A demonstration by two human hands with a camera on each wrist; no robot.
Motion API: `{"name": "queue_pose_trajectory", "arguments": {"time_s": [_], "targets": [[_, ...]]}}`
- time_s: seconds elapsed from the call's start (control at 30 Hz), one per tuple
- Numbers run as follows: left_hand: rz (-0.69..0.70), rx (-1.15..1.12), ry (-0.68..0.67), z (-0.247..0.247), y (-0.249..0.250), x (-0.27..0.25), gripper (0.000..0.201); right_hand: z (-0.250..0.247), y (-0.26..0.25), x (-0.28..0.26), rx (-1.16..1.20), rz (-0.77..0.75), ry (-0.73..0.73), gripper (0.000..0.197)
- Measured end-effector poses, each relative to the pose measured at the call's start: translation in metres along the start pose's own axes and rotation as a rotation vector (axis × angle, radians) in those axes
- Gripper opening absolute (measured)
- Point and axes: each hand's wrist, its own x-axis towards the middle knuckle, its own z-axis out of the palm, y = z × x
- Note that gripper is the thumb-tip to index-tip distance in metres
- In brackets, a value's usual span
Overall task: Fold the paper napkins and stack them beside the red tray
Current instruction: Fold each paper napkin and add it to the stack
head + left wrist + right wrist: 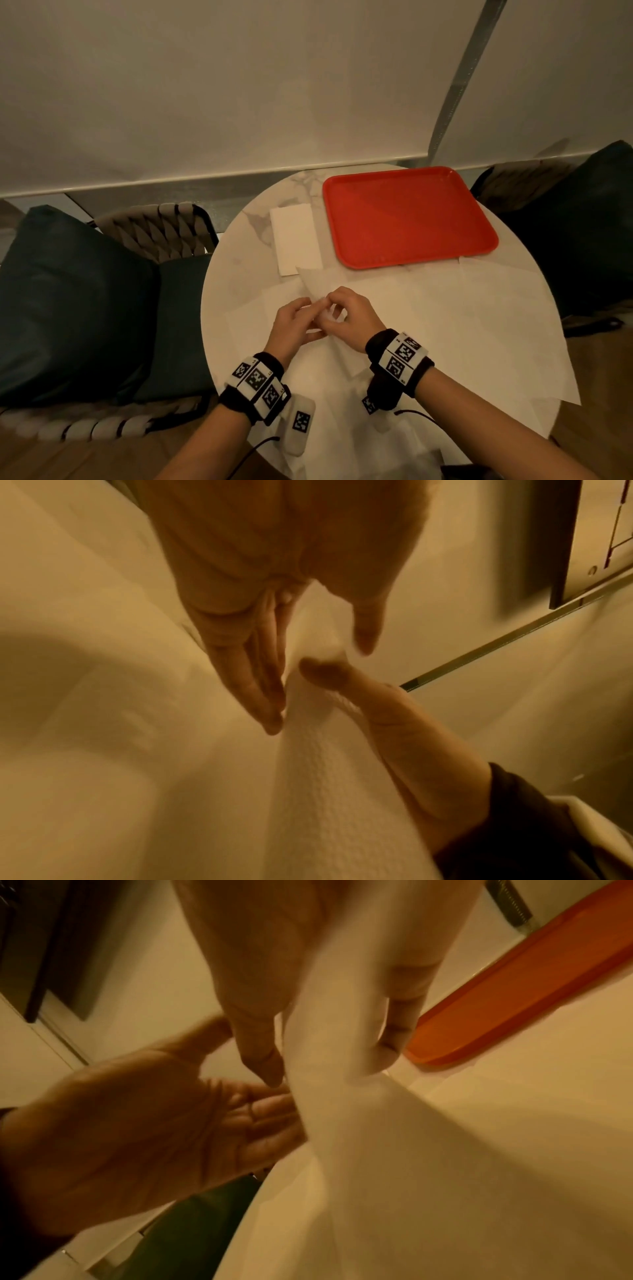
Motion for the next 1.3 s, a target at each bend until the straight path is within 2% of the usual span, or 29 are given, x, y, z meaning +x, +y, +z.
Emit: {"name": "queue_pose_trajectory", "arguments": {"time_s": [0.07, 0.17, 0.27, 0.37, 0.47, 0.5, 0.53, 0.6, 0.67, 0.73, 0.83, 0.87, 0.93, 1.03, 1.13, 1.2, 1.3], "targets": [[0.040, 0.025, 0.076, 0.001, 0.002, 0.002, 0.013, -0.001, -0.003, -0.004, 0.058, -0.006, 0.013, 0.020], [0.121, 0.127, 0.175, -0.005, 0.000, 0.008, 0.012, -0.010, -0.002, -0.006, 0.222, 0.037, 0.106, 0.024], [0.181, 0.113, 0.180, -0.008, 0.008, 0.007, 0.008, -0.022, 0.000, -0.004, 0.374, 0.190, 0.166, 0.031], [0.235, 0.027, 0.080, -0.003, 0.024, 0.003, 0.023, -0.026, -0.001, -0.003, 0.553, 0.339, 0.050, 0.040], [0.268, -0.024, 0.031, 0.000, 0.027, 0.007, 0.037, -0.019, 0.001, 0.000, 0.770, 0.447, 0.005, 0.068], [0.283, 0.004, 0.051, 0.000, 0.026, 0.009, 0.041, -0.017, 0.000, 0.001, 0.823, 0.445, 0.004, 0.064], [0.303, 0.039, 0.081, -0.001, 0.025, 0.012, 0.043, -0.016, -0.001, 0.002, 0.840, 0.427, 0.014, 0.051], [0.369, 0.116, 0.168, -0.003, 0.024, 0.015, 0.043, -0.018, -0.007, 0.005, 0.841, 0.395, 0.037, 0.030], [0.412, 0.171, 0.275, -0.007, 0.022, 0.019, 0.044, -0.020, -0.010, 0.009, 0.830, 0.378, 0.053, 0.025], [0.346, 0.206, 0.329, -0.015, 0.018, 0.027, 0.052, -0.019, -0.012, 0.016, 0.824, 0.365, 0.043, 0.023], [0.106, 0.040, 0.207, -0.025, 0.017, 0.039, 0.063, -0.017, -0.014, 0.034, 0.807, 0.355, 0.006, 0.028], [0.069, -0.068, 0.153, -0.028, 0.019, 0.042, 0.062, -0.017, -0.013, 0.043, 0.800, 0.350, -0.005, 0.030], [0.116, -0.201, 0.104, -0.034, 0.026, 0.051, 0.063, -0.016, -0.012, 0.063, 0.782, 0.328, -0.021, 0.032], [0.275, -0.047, 0.126, -0.045, 0.041, 0.078, 0.065, -0.018, -0.009, 0.100, 0.701, 0.313, 0.028, 0.049], [0.343, 0.162, 0.130, -0.060, 0.052, 0.121, 0.051, -0.024, -0.002, 0.139, 0.626, 0.253, 0.084, 0.077], [0.392, 0.349, 0.142, -0.069, 0.059, 0.147, 0.048, -0.029, 0.002, 0.164, 0.503, 0.178, 0.070, 0.073], [0.362, 0.411, 0.099, -0.080, 0.069, 0.181, 0.059, -0.031, 0.007, 0.197, 0.310, 0.158, 0.063, 0.058]]}}
